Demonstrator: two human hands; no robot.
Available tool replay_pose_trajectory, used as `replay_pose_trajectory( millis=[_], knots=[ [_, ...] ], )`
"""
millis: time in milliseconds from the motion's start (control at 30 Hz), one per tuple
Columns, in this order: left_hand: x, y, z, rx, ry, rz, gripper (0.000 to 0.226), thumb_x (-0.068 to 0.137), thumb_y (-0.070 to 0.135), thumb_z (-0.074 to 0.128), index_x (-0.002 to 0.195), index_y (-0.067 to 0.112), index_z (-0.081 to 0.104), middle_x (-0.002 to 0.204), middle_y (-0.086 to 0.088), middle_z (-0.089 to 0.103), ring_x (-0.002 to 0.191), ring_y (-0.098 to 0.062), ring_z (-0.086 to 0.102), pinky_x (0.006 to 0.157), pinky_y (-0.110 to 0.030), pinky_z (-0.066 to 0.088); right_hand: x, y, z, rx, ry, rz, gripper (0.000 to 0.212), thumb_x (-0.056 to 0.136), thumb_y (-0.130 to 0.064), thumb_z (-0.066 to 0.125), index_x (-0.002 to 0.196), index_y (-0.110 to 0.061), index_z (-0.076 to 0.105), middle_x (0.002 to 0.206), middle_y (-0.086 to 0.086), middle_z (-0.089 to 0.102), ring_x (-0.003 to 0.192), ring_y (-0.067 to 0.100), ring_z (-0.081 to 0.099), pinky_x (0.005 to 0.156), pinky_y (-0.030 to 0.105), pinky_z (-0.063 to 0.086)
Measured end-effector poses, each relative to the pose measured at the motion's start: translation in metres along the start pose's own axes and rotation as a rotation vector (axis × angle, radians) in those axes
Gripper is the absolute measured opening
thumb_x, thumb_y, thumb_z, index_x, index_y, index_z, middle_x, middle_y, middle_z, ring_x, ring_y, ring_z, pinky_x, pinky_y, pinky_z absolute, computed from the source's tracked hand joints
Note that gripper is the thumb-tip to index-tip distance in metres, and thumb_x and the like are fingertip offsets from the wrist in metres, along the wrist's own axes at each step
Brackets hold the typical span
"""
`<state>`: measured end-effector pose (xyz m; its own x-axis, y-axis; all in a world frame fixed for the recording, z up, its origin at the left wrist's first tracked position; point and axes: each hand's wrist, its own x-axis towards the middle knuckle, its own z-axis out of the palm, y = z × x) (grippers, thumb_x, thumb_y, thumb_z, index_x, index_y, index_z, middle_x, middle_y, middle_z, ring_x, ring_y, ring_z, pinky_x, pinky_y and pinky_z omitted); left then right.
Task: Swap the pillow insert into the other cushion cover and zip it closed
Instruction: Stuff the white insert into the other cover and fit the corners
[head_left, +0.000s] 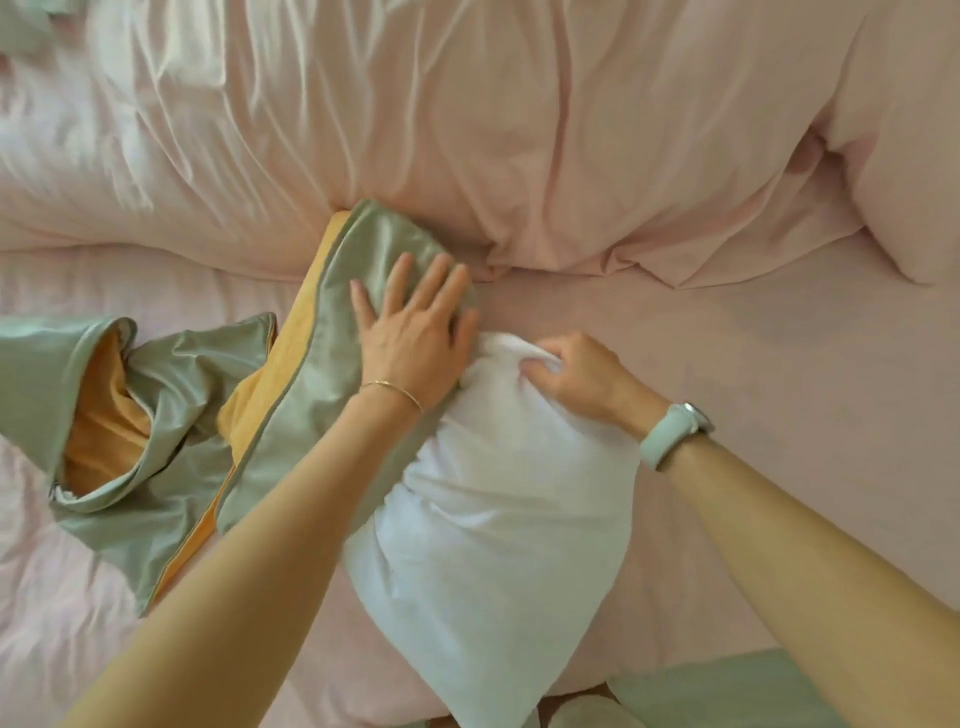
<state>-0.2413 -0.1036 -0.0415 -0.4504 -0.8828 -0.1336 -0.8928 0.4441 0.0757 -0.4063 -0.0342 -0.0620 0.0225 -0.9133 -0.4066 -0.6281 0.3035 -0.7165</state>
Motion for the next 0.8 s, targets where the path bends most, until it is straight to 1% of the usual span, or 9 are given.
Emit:
replay_pose_trajectory(
  millis=[100,200,267,333,400,500,600,700,800],
  knots=[
    [0.005,-0.025,-0.008,-0.059,-0.113,-0.180,0.048,0.097,0.045,0.026,0.144,0.037,0.022,0.157,0.002,0.009,0.143,-0.017,0.005,0.113,-0.055,-0.001,-0.022,-0.029,0.012,0.158,-0.050,-0.088,0.027,0.091,-0.022,0.055,0.070,-0.006,0.061,0.063,0.006,0.051,0.062,0.019,0.047,0.060,0.032,0.032],
    [-0.008,-0.039,-0.016,-0.096,-0.017,-0.175,0.050,0.095,0.042,0.038,0.142,0.030,0.029,0.154,0.002,0.020,0.141,-0.016,0.017,0.112,-0.056,-0.001,-0.032,-0.052,0.025,0.346,-0.167,-0.114,0.042,0.094,-0.025,0.052,0.056,-0.014,0.036,0.056,-0.004,0.029,0.051,0.010,0.027,0.050,0.025,0.022],
    [-0.024,-0.047,-0.019,-0.138,0.160,-0.183,0.043,0.090,0.031,0.053,0.132,0.022,0.044,0.145,-0.002,0.036,0.132,-0.021,0.034,0.112,-0.054,0.008,-0.032,-0.060,0.034,0.525,-0.151,-0.073,0.038,0.096,-0.023,0.049,0.060,-0.010,0.044,0.065,-0.002,0.034,0.060,0.010,0.034,0.053,0.024,0.025],
    [-0.040,-0.052,-0.020,-0.068,0.386,-0.107,0.023,0.083,0.017,0.060,0.105,0.018,0.055,0.124,-0.005,0.048,0.112,-0.027,0.045,0.102,-0.047,0.027,-0.030,-0.062,0.042,0.583,0.019,0.061,0.021,0.095,-0.025,0.049,0.101,-0.009,0.061,0.098,-0.003,0.045,0.089,0.010,0.047,0.072,0.015,0.034],
    [-0.053,-0.052,-0.018,-0.019,0.498,0.027,0.005,0.080,0.012,0.058,0.082,0.015,0.061,0.098,-0.002,0.046,0.087,-0.023,0.043,0.080,-0.037,0.036,-0.030,-0.056,0.050,0.600,0.068,0.178,0.048,0.093,-0.032,0.051,0.137,-0.018,0.040,0.130,-0.004,0.034,0.121,0.007,0.037,0.095,0.014,0.026],
    [-0.063,-0.042,-0.018,-0.123,0.339,0.134,0.020,0.083,0.017,0.052,0.075,0.011,0.069,0.076,-0.006,0.052,0.067,-0.023,0.050,0.058,-0.034,0.046,-0.034,-0.046,0.059,0.669,-0.098,0.251,0.076,0.086,-0.054,0.052,0.147,-0.020,0.022,0.149,-0.002,0.030,0.136,0.012,0.029,0.111,0.028,0.023],
    [-0.071,-0.038,-0.022,-0.159,0.218,0.043,0.026,0.080,0.030,0.054,0.081,0.009,0.069,0.081,-0.009,0.056,0.070,-0.027,0.056,0.066,-0.034,0.051,-0.040,-0.047,0.063,0.418,-0.183,0.135,0.086,0.066,-0.073,0.050,0.141,-0.031,0.037,0.122,-0.001,0.051,0.115,0.011,0.042,0.100,0.029,0.036],
    [-0.088,-0.046,-0.031,-0.128,0.210,-0.003,0.025,0.078,0.030,0.063,0.083,0.007,0.068,0.087,-0.011,0.057,0.074,-0.030,0.055,0.067,-0.032,0.048,-0.041,-0.064,0.063,0.305,-0.176,-0.011,0.053,0.080,-0.043,0.056,0.130,-0.028,0.051,0.098,-0.002,0.051,0.099,0.008,0.039,0.084,0.024,0.035],
    [-0.104,-0.064,-0.045,-0.188,0.230,-0.103,0.014,0.072,0.012,0.076,0.073,0.003,0.067,0.087,-0.014,0.057,0.074,-0.033,0.056,0.064,-0.027,0.040,-0.047,-0.091,0.063,0.517,-0.133,-0.070,0.044,0.078,-0.025,0.049,0.114,-0.005,0.062,0.082,0.002,0.061,0.081,0.016,0.052,0.072,0.029,0.040]
  ],
)
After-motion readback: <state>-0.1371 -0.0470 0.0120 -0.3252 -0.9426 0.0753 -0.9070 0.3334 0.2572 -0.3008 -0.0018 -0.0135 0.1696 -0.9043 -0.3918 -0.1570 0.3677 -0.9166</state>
